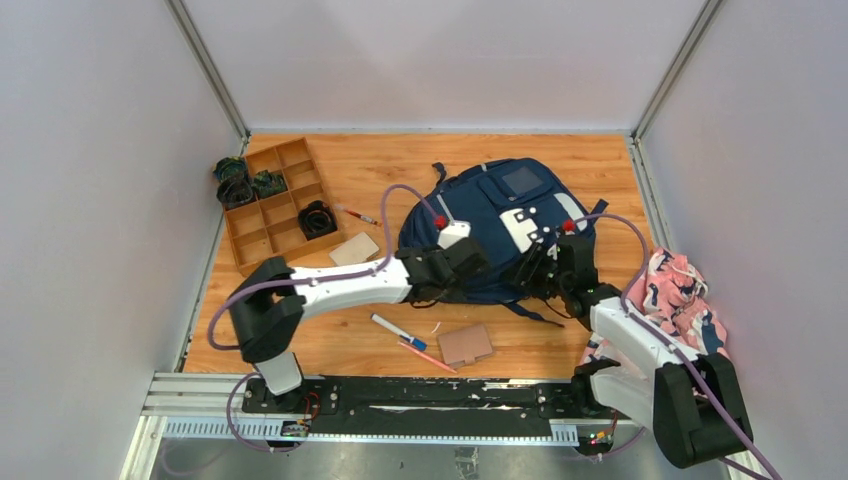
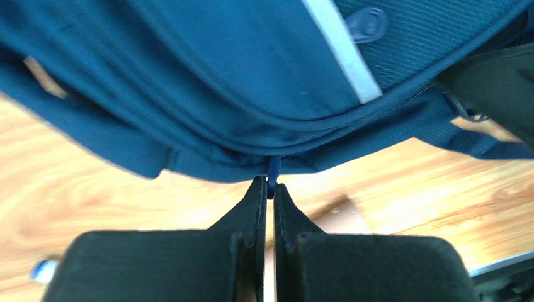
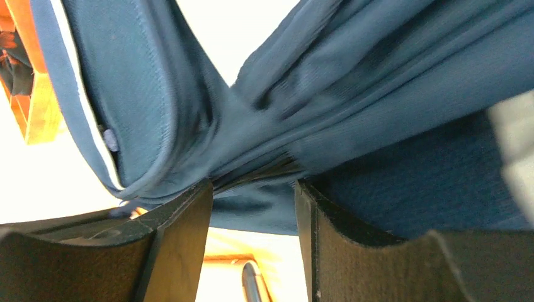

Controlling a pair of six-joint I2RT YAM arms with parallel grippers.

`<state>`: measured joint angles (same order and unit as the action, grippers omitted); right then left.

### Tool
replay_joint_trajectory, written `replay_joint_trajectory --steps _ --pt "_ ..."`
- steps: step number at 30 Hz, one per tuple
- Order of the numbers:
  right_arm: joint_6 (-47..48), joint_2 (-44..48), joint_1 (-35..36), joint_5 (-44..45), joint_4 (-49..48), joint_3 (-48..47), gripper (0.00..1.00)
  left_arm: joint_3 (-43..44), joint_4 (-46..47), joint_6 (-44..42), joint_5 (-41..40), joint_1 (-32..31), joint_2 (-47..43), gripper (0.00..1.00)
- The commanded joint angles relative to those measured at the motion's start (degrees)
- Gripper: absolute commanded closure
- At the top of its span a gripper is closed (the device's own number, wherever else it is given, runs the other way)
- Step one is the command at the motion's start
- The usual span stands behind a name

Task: Pack the student bag
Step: Unzip the student bag at the center of the board.

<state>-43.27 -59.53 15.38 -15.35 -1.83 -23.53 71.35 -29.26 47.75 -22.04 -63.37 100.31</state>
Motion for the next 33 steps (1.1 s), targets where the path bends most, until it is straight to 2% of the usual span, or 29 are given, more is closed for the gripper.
replay_joint_trajectory --steps 1,6,11,13,16,19,22,26,33 --pt "4.07 -2.41 -3.74 1.8 -0.41 2.77 0.44 -8.35 1.42 -6.94 -4.02 7.54 -9.6 1.0" --pt "8.15 -1.66 -5.44 0.33 1.5 0.89 0.45 -15.88 9.25 -11.06 3.3 16.31 -14.33 1.0" --pt "16.94 4.04 -3.46 -3.72 8.48 -4.95 0.45 -12.43 9.09 -16.88 5.19 16.97 -14.8 1.0" --pt "21.69 6.92 1.8 -1.28 11.69 -7.92 0.44 -10.78 8.55 -18.33 5.38 17.09 -14.86 1.0" --pt "27.61 7.09 15.79 11.19 14.95 -12.77 0.42 -8.66 8.27 -19.76 8.43 18.56 -14.9 1.0" --pt "29.98 3.61 24.27 17.83 13.09 -15.01 0.42 -8.65 10.62 -18.44 16.85 22.32 -15.66 1.0" --pt "30.42 0.19 27.52 17.4 7.28 -15.49 0.42 -10.82 15.15 -16.32 24.96 25.33 -16.78 1.0" --pt "30.44 -4.29 29.25 13.12 0.6 -17.51 0.43 -10.29 15.06 -16.16 26.81 25.93 -15.87 1.0" --pt "30.36 -13.6 33.41 19.52 -1.32 -22.84 0.5 -9.36 14.58 -16.02 28.73 26.96 -14.82 1.0"
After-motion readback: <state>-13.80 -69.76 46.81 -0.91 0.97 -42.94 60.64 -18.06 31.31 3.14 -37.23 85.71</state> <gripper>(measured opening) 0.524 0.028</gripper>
